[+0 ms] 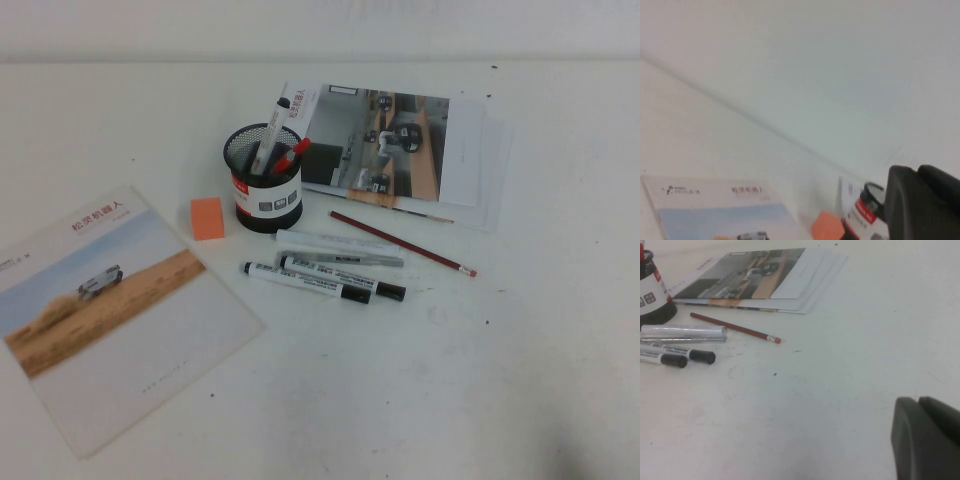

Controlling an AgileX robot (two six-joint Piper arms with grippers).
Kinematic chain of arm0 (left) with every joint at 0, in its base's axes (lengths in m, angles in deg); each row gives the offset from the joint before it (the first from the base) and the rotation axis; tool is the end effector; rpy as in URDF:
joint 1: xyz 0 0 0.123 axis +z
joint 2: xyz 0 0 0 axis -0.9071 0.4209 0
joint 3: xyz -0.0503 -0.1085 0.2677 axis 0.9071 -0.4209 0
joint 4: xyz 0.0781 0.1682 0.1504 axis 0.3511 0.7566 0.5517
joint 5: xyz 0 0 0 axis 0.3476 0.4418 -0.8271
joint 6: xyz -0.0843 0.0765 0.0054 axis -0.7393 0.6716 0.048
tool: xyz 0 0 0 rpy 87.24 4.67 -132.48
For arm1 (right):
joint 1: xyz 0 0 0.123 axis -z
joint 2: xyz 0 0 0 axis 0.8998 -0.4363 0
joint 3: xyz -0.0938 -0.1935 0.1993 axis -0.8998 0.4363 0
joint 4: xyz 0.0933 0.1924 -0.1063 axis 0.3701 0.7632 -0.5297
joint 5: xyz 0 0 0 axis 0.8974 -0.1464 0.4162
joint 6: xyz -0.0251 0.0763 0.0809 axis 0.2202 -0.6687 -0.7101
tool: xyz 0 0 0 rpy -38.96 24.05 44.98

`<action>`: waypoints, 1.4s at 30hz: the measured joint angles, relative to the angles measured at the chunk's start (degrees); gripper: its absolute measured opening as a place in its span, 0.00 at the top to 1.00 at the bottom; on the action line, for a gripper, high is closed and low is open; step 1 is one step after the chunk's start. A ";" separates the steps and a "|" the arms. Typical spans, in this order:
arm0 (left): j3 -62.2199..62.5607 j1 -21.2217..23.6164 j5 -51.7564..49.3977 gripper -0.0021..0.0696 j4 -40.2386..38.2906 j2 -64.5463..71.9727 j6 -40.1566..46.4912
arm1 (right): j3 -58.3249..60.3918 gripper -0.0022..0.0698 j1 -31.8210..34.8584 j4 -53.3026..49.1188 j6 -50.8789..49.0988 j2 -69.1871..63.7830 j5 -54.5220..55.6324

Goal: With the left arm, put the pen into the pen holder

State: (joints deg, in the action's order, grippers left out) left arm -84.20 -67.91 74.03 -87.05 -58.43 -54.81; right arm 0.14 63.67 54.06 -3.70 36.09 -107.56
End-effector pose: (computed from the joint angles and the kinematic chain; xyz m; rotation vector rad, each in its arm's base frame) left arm 0.0546 -0.0028 0.2313 -0.3399 1.4126 -0.4676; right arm 0.0532 0.0172 0.1679 0.0260 1.8343 0.2458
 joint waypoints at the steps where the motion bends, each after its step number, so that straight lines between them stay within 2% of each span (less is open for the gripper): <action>1: 2.31 -0.26 -3.07 0.97 0.62 0.81 0.15 | 0.00 1.00 0.00 0.00 0.00 0.00 0.00; 7: 22.11 -2.58 -23.79 0.97 2.07 15.02 8.09 | 0.00 1.00 0.00 0.00 0.00 0.00 0.00; 12: 35.30 -4.92 -39.32 0.97 -2.50 30.87 20.59 | 0.00 1.00 0.00 0.00 0.00 0.00 0.00; 18: 43.83 -8.78 -43.28 0.97 -13.21 49.67 39.05 | 0.00 1.00 0.00 0.00 0.00 0.00 0.00; 24: 56.16 -13.49 -51.93 0.97 -15.76 70.99 53.58 | 0.00 1.00 0.00 0.00 0.00 0.00 0.00; 31: 77.22 -20.29 -67.35 0.97 -15.36 95.89 71.41 | 0.00 1.00 0.00 0.00 0.00 0.00 0.00; 37: 93.36 -26.50 -69.10 0.97 -8.75 112.18 76.28 | 0.00 1.00 0.00 0.00 0.00 0.00 0.00; 42: 100.32 -28.37 -69.20 0.97 -9.92 117.86 90.24 | 0.00 1.00 0.00 0.00 0.00 0.00 0.00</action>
State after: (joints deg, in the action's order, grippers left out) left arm 16.12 -96.29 4.83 -96.97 59.43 35.43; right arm 0.14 63.67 54.06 -3.70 36.09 -107.56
